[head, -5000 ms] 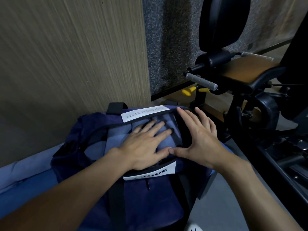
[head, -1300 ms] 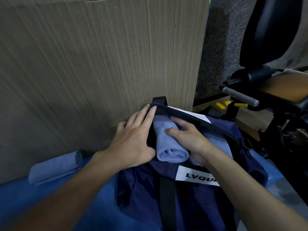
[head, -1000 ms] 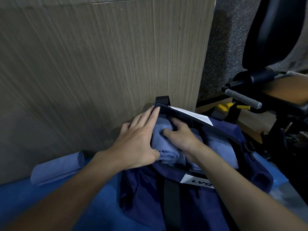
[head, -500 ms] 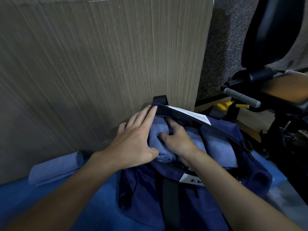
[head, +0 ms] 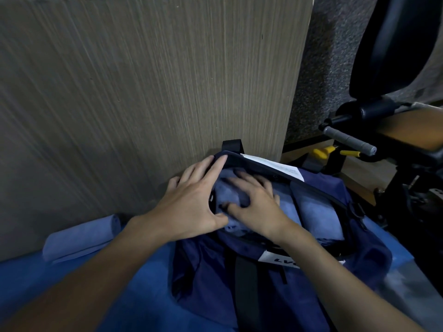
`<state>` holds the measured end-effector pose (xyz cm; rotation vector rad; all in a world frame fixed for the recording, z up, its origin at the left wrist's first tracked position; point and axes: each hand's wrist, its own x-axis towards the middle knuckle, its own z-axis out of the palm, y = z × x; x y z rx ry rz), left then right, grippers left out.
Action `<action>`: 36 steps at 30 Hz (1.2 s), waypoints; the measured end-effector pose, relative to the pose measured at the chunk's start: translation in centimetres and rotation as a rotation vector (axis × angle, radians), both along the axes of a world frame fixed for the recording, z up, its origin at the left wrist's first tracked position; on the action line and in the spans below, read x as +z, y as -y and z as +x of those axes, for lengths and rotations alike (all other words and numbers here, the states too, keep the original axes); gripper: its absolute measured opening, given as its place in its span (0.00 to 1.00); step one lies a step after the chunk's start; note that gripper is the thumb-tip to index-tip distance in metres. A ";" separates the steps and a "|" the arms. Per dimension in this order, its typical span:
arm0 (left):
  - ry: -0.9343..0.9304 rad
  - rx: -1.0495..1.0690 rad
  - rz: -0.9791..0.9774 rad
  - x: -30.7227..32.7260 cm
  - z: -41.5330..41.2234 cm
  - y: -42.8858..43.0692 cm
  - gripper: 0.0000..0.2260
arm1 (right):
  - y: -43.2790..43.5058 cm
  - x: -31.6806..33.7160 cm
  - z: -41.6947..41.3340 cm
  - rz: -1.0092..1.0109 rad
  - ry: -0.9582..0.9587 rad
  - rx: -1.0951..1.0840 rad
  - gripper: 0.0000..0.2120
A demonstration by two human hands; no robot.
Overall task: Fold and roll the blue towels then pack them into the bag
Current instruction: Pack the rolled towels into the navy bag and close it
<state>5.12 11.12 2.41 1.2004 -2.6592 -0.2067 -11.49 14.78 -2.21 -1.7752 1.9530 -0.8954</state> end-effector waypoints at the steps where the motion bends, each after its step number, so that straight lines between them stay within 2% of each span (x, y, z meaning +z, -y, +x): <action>1: 0.000 -0.002 0.000 -0.1 0.2 0.1 0.50 | -0.1 -0.2 -0.4 0.024 0.008 0.009 0.28; 6: 0.000 -0.014 -0.021 -0.4 0.6 -0.1 0.50 | -0.2 -1.0 -1.7 0.074 -0.065 -0.063 0.30; 11: -0.003 -0.010 -0.019 -0.5 0.5 -0.3 0.50 | -0.1 -1.2 -1.4 -0.013 -0.167 0.101 0.30; 17: 0.006 -0.009 -0.029 -0.7 0.8 -0.5 0.49 | 0.2 -1.6 -2.2 0.108 -0.260 0.039 0.32; 24: -0.009 -0.003 -0.038 -0.8 1.5 -0.5 0.48 | 0.0 -1.7 -2.0 0.173 -0.341 0.086 0.40; 36: -0.024 -0.017 -0.019 -1.2 1.9 -1.0 0.48 | 0.0 -2.2 -2.4 0.216 -0.267 0.110 0.44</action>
